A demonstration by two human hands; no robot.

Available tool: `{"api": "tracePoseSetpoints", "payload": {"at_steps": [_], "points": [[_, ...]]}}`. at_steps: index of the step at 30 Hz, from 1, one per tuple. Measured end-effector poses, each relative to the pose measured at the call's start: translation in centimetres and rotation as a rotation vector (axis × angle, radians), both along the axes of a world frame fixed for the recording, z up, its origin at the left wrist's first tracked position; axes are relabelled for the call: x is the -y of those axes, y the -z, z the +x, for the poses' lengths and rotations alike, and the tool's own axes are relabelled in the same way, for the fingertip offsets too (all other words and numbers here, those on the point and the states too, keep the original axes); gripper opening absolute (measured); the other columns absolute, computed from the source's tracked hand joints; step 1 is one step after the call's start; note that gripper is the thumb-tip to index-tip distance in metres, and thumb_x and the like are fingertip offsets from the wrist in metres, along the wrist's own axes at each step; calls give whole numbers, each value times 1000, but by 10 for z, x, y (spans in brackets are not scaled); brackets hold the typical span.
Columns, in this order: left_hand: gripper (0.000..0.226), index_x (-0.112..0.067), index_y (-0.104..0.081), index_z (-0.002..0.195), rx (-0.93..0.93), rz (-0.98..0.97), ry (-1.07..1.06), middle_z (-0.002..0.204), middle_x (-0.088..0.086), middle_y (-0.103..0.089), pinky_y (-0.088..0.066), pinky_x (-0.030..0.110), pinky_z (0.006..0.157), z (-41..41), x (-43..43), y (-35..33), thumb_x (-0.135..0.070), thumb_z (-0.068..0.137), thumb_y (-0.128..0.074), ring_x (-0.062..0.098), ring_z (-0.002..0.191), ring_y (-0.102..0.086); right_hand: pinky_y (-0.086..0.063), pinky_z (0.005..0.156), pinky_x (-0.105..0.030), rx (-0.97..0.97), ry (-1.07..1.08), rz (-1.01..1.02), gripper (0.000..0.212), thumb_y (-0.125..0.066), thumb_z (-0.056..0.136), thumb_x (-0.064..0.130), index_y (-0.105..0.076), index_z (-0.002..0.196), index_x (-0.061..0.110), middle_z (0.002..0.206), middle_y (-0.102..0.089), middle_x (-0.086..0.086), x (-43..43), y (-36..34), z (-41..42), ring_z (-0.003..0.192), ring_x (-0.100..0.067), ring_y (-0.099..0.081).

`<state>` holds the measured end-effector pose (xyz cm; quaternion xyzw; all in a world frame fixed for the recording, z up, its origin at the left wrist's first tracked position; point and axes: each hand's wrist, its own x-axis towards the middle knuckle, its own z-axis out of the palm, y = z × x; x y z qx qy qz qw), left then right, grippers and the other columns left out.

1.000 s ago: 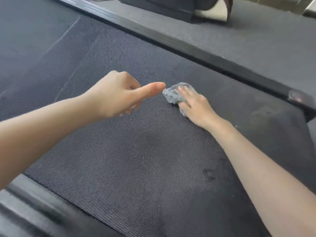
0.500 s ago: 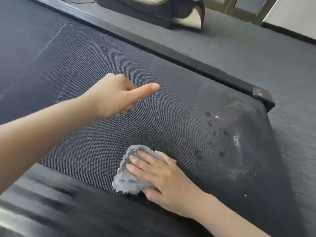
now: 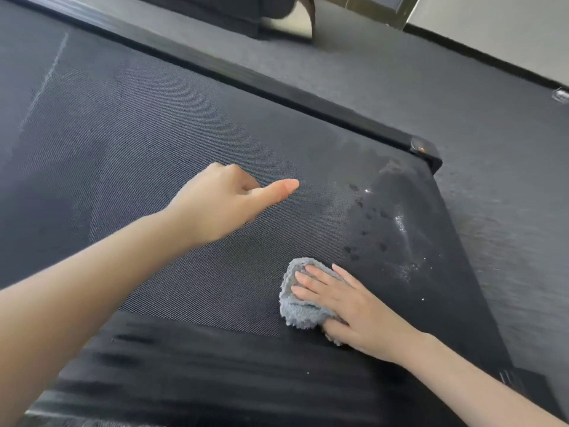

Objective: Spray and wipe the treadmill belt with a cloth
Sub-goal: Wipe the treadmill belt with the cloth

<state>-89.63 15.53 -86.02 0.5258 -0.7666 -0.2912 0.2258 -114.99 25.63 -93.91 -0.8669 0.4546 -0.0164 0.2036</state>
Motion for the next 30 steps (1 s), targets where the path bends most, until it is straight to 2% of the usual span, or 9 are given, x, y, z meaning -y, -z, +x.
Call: {"api": "tracePoseSetpoints", "payload": {"at_steps": [2,7,10,13,16,20,23,25,30], "points": [[87,-2,-45,51,-16,19,12,39,2,-49,-57,44,69,-3,-1,0,-86,73,-38,16,40,-47,5,117,-33,-47,23,-9,55,-34,93,30,-21,146,37,155,-11,21,-3,-2,3,144,1,-1],[81,-13,-44,45,-51,62,39,55,9,-64,-58,43,72,-10,-1,-4,-90,68,-37,25,54,-64,5,117,-34,-129,21,-4,57,-31,93,32,-13,147,36,156,-3,20,-7,-7,6,143,1,5],[79,-11,-50,48,-15,52,53,49,8,-60,-58,43,73,-17,-5,-5,-85,74,-39,23,54,-64,7,117,-31,-120,22,5,57,-29,93,33,-14,147,35,155,-1,21,-8,-8,4,143,3,8],[87,-3,-55,55,-1,16,40,52,11,-63,-58,42,74,-28,-8,3,-86,72,-37,22,55,-64,9,117,-28,-88,19,-24,55,-29,93,33,-17,147,35,155,-5,21,-7,-3,-3,143,3,6],[91,-2,-53,55,-12,11,26,47,7,-60,-58,43,72,-38,-15,15,-90,68,-34,23,53,-63,9,117,-27,-69,52,-46,55,-27,93,37,-14,146,37,155,-5,22,-7,0,-15,142,5,5],[96,4,-48,59,20,7,7,42,1,-48,-56,47,70,-57,-30,23,-90,66,-32,19,45,-51,9,117,-28,-90,110,-47,57,-20,91,42,-9,148,37,154,2,25,-5,2,-42,140,8,10],[97,6,-50,62,53,-4,-30,45,10,-50,-56,47,68,-73,-38,27,-89,65,-32,23,47,-53,8,118,-30,-92,103,-64,57,-18,92,45,-10,148,38,154,3,25,6,6,-65,139,9,13],[95,5,-50,60,71,-23,-52,44,6,-52,-56,47,67,-80,-42,28,-88,66,-33,24,47,-55,8,118,-30,-97,85,-82,54,-20,96,44,-9,149,38,154,3,24,18,9,-82,139,9,14],[92,1,-50,59,152,-4,-137,48,12,-58,-56,47,68,-100,-58,28,-88,64,-33,29,51,-59,7,119,-35,-100,81,-81,51,-28,101,36,-10,149,38,154,3,25,54,13,-132,137,12,15]]}}
